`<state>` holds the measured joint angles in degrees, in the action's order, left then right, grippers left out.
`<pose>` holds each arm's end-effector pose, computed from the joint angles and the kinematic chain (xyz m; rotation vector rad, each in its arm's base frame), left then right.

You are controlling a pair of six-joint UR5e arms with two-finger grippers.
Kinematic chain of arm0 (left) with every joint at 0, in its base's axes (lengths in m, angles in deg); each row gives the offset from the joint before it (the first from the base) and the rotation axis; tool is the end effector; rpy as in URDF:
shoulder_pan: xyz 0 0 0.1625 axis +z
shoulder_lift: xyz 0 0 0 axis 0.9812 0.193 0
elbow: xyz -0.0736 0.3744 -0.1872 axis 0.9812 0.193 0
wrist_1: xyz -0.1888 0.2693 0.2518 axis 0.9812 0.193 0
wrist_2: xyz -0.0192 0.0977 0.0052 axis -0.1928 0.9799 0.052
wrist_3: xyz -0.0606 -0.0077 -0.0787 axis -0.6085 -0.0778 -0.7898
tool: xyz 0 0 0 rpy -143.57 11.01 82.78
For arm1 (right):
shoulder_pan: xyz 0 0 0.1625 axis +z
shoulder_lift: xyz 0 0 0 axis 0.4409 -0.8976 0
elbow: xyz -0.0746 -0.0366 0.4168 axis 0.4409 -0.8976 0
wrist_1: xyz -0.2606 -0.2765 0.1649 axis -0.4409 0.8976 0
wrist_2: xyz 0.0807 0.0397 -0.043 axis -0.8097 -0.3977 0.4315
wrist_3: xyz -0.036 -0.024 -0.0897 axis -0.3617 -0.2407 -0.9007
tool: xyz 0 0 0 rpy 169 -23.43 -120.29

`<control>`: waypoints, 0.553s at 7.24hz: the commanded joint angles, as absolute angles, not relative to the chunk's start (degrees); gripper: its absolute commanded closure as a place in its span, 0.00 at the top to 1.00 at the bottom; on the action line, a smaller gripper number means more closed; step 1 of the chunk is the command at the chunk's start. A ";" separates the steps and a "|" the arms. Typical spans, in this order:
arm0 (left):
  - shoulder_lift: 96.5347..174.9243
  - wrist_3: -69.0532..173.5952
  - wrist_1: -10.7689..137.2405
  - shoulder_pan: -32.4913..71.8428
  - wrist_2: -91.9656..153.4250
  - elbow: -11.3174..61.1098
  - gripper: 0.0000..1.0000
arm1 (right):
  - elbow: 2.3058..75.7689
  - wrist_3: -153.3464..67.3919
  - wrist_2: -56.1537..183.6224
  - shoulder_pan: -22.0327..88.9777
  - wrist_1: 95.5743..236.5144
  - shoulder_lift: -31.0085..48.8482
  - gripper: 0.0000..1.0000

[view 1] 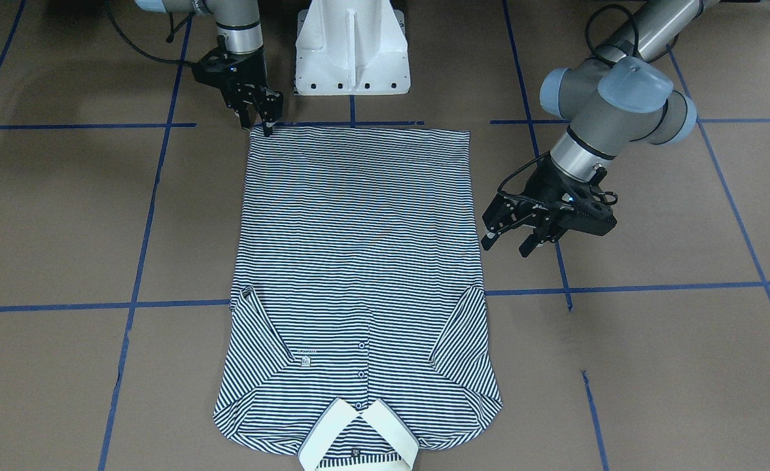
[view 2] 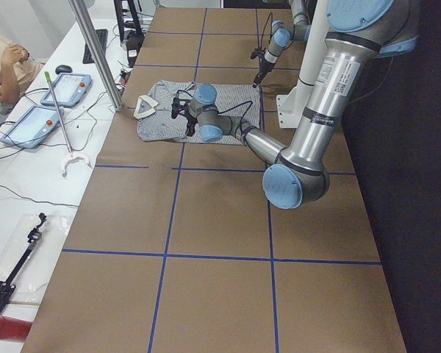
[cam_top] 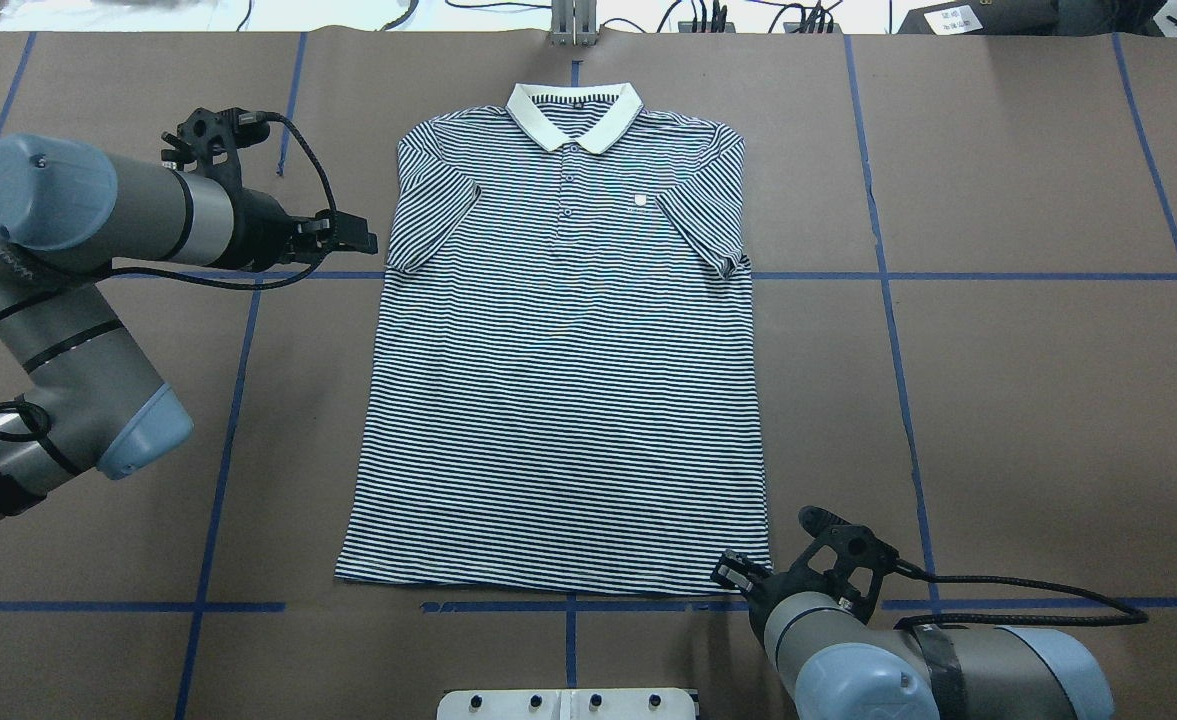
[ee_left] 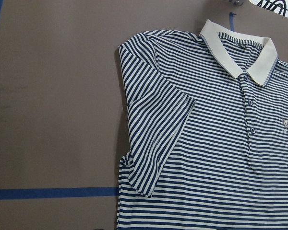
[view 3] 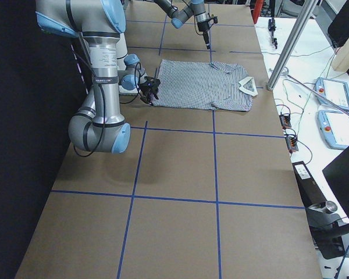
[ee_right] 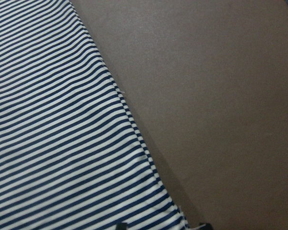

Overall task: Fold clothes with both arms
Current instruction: 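Move the right gripper to the nearest hem corner while the left gripper holds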

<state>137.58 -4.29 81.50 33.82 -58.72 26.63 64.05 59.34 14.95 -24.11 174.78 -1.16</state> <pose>0.3804 -0.5191 0.3385 0.3528 1.1748 -0.1813 -0.5148 -0.1829 0.3416 0.1263 -0.7997 0.6274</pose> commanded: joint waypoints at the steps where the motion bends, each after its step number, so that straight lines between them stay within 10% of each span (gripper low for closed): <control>1: 137.58 -4.19 81.43 33.78 -58.57 26.48 0.83 | 63.73 59.35 14.95 -24.05 174.82 -1.43 0.30; 2: 137.58 -4.19 81.43 33.78 -58.57 26.39 0.83 | 63.64 59.35 14.95 -24.14 174.82 -1.60 0.04; 4: 137.93 -5.50 81.17 33.78 -58.57 27.00 0.82 | 63.46 59.35 14.95 -24.14 174.82 -1.00 0.00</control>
<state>137.66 -4.53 81.37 33.78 -58.57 26.58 63.32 59.39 14.95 -24.16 174.81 -1.47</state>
